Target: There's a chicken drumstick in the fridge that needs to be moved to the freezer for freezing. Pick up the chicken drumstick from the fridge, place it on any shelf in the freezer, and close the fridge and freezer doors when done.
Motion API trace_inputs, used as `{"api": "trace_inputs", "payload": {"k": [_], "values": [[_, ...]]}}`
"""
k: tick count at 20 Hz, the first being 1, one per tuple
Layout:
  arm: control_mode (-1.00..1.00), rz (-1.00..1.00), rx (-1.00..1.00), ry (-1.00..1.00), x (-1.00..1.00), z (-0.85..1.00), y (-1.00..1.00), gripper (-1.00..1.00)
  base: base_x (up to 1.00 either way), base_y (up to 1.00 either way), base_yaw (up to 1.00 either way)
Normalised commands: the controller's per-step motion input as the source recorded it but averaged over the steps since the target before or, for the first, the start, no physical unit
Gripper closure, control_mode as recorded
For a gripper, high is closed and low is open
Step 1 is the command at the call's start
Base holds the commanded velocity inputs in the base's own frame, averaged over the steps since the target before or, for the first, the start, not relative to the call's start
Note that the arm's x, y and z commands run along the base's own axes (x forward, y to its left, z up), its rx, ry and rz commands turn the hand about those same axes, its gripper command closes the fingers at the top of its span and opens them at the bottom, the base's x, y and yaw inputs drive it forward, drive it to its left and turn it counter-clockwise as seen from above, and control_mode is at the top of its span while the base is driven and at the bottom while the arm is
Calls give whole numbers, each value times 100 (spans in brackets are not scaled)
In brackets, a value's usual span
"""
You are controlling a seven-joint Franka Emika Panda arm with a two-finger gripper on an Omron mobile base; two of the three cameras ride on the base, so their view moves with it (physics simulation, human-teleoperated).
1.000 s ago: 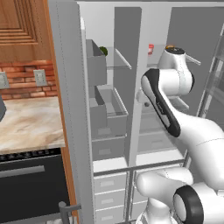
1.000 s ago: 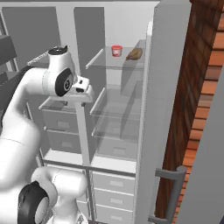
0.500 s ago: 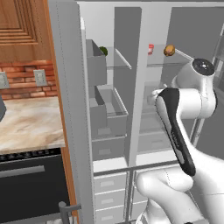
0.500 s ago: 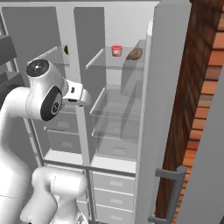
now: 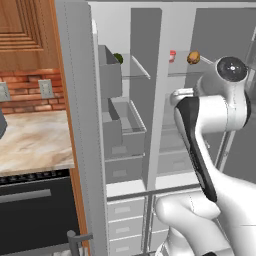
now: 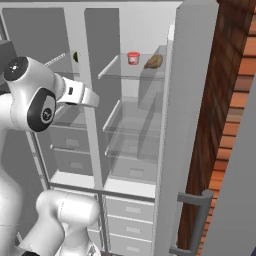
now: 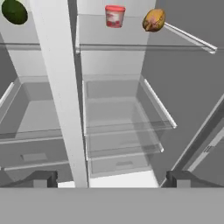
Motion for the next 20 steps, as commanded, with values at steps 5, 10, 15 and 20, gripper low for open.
{"api": "trace_inputs", "payload": {"k": [5,10,15,20], "values": [[-100,-2,0,-4,0,55,-16,-100,0,0,0],[-100,-2,0,-27,0,12,-24,-100,0,0,0],[-100,-2,0,-18,26,0,-18,-100,0,0,0],[-100,-1,0,-3,32,9,-32,-100,0,0,0]]}}
